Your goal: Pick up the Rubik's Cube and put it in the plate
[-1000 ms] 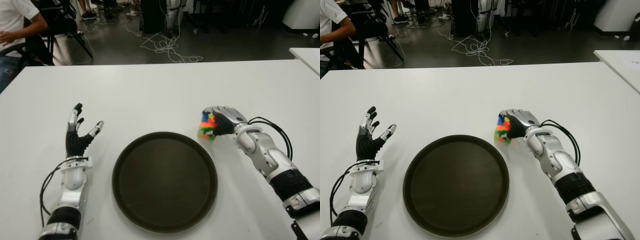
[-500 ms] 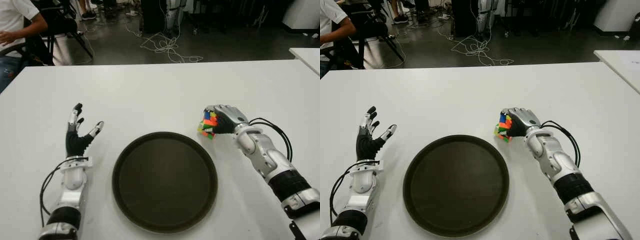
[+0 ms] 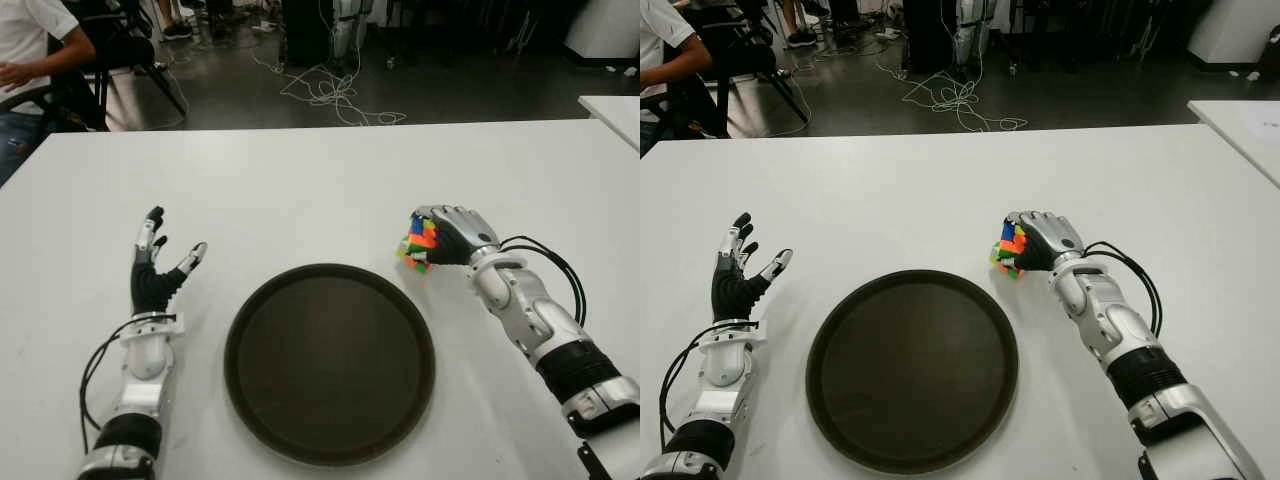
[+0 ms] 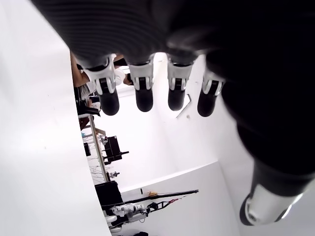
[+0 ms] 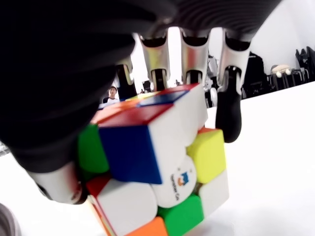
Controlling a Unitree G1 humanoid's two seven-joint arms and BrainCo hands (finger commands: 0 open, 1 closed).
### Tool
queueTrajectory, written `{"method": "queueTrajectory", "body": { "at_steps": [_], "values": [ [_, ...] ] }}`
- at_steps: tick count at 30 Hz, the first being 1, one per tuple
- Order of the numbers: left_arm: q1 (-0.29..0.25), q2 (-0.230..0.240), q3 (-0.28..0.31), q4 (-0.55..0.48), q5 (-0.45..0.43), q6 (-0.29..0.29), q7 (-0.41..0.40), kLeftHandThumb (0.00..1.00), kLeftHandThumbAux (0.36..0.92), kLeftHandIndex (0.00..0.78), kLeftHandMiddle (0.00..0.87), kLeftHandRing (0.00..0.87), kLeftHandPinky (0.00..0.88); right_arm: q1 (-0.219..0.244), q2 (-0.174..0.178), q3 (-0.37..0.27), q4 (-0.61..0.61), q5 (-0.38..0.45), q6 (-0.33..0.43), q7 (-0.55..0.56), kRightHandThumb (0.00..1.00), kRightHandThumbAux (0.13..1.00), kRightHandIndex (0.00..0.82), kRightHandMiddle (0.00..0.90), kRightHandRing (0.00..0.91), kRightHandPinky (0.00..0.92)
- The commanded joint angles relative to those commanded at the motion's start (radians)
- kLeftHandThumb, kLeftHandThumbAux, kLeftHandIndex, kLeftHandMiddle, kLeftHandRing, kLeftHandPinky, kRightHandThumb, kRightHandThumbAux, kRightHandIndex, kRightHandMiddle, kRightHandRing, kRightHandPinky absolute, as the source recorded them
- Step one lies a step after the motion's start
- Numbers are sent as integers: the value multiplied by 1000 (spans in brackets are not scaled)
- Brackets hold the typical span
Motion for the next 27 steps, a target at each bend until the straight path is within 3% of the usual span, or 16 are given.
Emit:
{"method": "queueTrajectory", "body": {
  "at_steps": [8,15,23,27],
  "values": [
    [-2,-2,0,-1,-5,0,-7,292,693,0,25,4,0,-1,-2,-1,-1,3,-5,-9,675,734,425,636,668,658],
    [1,-1,-5,-6,-4,-5,-6,289,707,0,22,2,0,2,1,-4,-16,-4,13,-27,676,734,428,703,725,724],
    [-1,0,-4,-8,-6,-2,-8,273,708,0,18,3,3,22,14,-25,-44,-9,25,-136,677,731,430,733,751,744],
    [-6,1,-3,3,-4,3,-2,277,692,3,27,11,12,50,41,-91,-75,48,-8,-230,684,729,434,758,775,767]
  ]
}}
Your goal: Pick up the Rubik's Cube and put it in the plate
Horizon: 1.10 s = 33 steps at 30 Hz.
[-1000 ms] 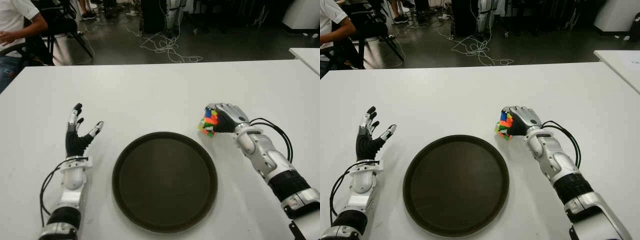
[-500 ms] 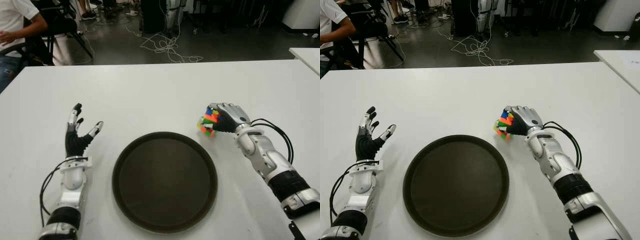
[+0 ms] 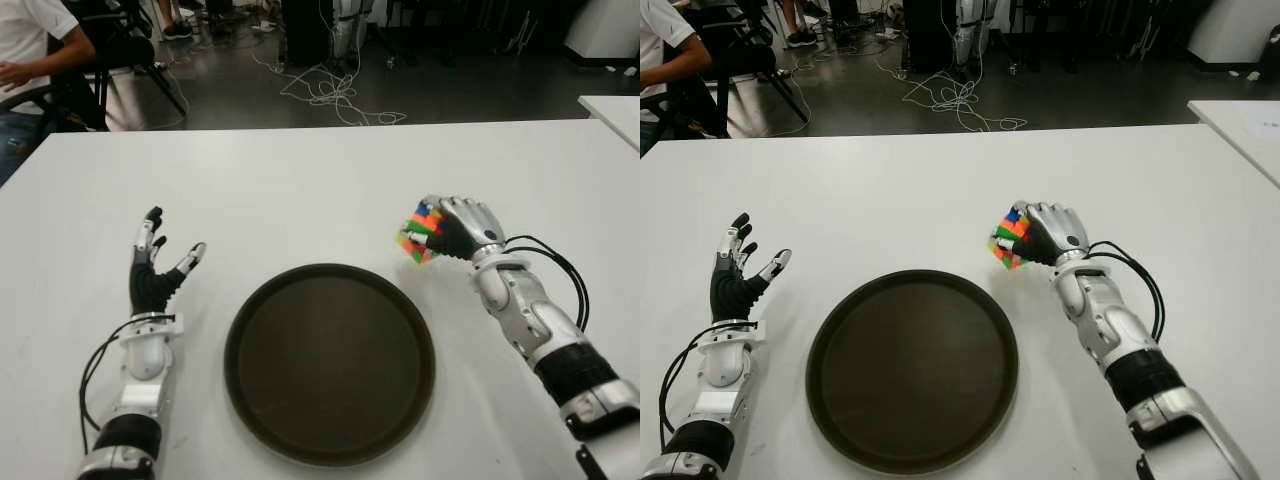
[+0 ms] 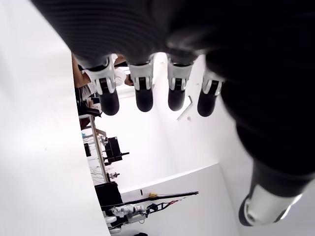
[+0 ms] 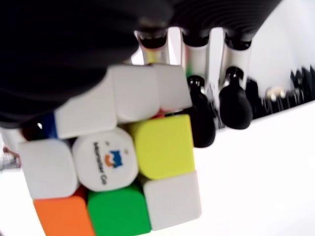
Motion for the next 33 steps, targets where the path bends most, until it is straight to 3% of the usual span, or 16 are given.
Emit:
{"method": "queueTrajectory", "body": {
  "at_steps": [4,13,20,23,33],
  "values": [
    [-2,1,0,4,1,5,1,277,673,0,23,4,3,19,36,-69,-23,75,-54,-57,691,726,437,781,797,789],
    [-4,3,-4,6,5,-1,-3,273,670,2,30,5,0,72,83,-207,-278,235,-72,-20,696,725,439,804,814,802],
    [-3,-1,-5,2,7,-10,2,278,674,2,31,8,4,102,151,-257,-401,296,-51,-18,696,726,439,808,817,801],
    [-3,-3,-6,1,9,-15,7,282,679,2,35,12,8,112,185,-291,-445,378,-49,13,695,726,438,809,818,804],
    [-6,-3,-3,7,5,-2,11,294,677,6,32,16,22,126,237,-352,-528,549,-12,119,698,725,438,803,809,803]
  ]
}}
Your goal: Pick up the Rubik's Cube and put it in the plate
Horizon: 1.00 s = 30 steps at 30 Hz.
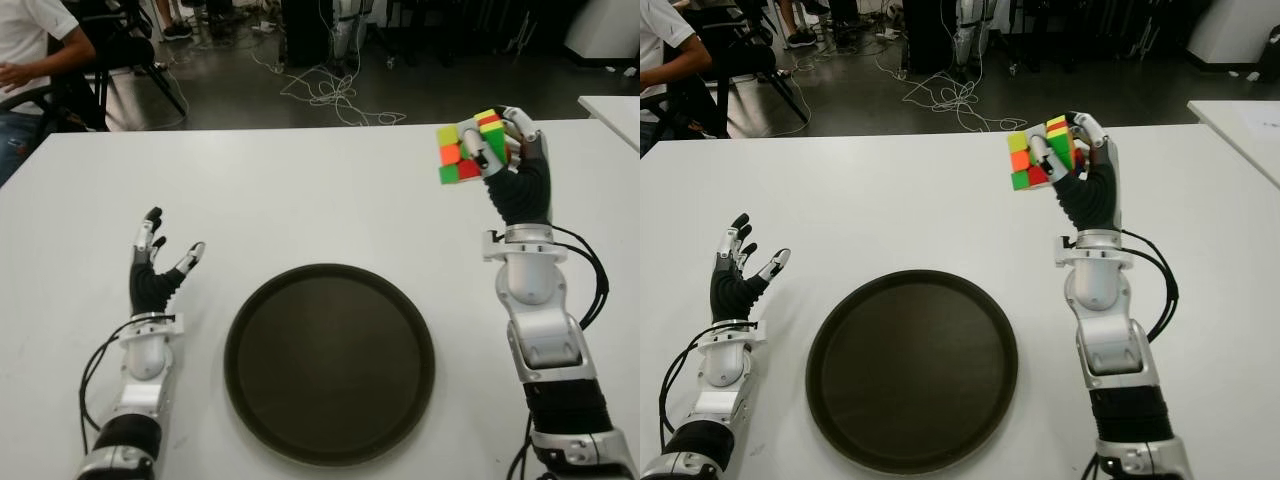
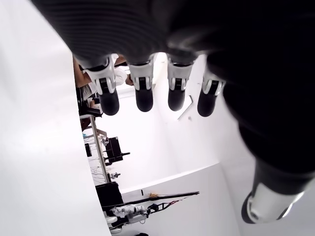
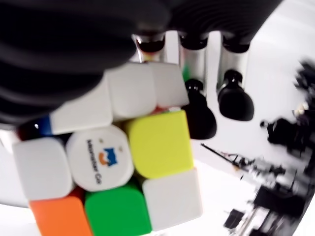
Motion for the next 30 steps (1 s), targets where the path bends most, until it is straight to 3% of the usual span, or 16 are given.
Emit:
{"method": "queueTrajectory", "body": {
  "at_steps": [7,16,24,30],
  "values": [
    [-5,3,1,12,-1,9,-1,289,679,0,26,13,21,19,51,-8,-64,126,14,74,702,722,439,808,811,811],
    [-9,2,3,21,-4,8,-1,301,678,3,29,13,21,47,102,11,-115,185,38,119,703,721,439,810,815,814],
    [-8,4,0,19,3,3,5,300,680,4,39,24,28,48,125,72,-95,108,25,114,704,721,440,804,808,798],
    [-7,2,-1,18,5,-2,9,280,687,3,35,15,19,73,140,156,-57,-8,-39,90,702,721,440,811,813,812]
  ]
}}
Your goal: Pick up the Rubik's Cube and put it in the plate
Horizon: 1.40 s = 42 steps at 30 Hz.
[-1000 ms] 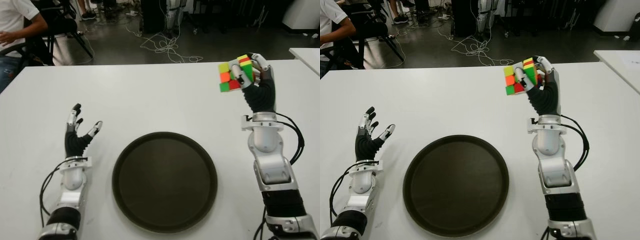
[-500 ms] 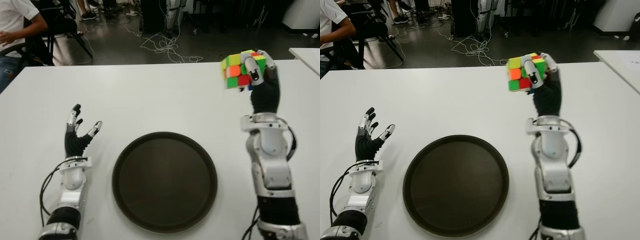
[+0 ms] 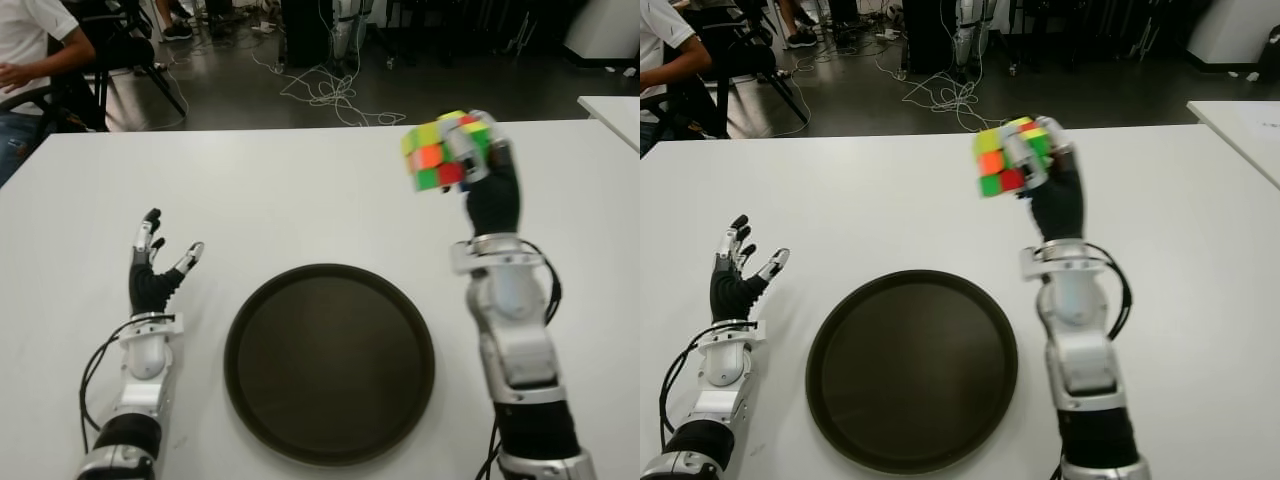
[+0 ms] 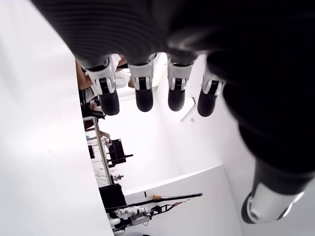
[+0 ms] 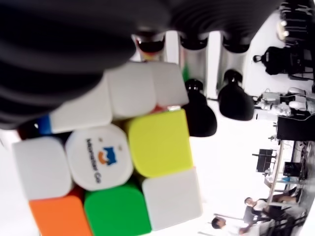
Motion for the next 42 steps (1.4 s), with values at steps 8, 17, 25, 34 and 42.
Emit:
{"method": "queueTrajectory", "body": {
  "at_steps": [8,17,25,34,42],
  "values": [
    [2,-4,-2,-4,0,-7,1,281,685,1,35,12,3,1,-14,63,69,-142,-99,-36,701,719,440,815,819,815],
    [0,-6,0,-2,-4,-4,0,285,693,5,37,17,10,37,-14,173,77,-220,-169,-5,695,722,440,818,822,815],
    [5,-7,-4,-13,0,-7,2,288,698,12,45,26,20,16,-62,212,120,-189,-216,118,688,727,438,816,818,806],
    [8,-11,-4,-17,-3,-4,2,280,682,1,33,11,6,-22,-161,281,149,-309,-208,236,682,732,436,820,824,808],
    [8,-12,-4,-18,-1,-3,9,295,677,12,42,24,19,-23,-170,309,138,-356,-150,278,683,732,437,804,811,797]
  ]
}}
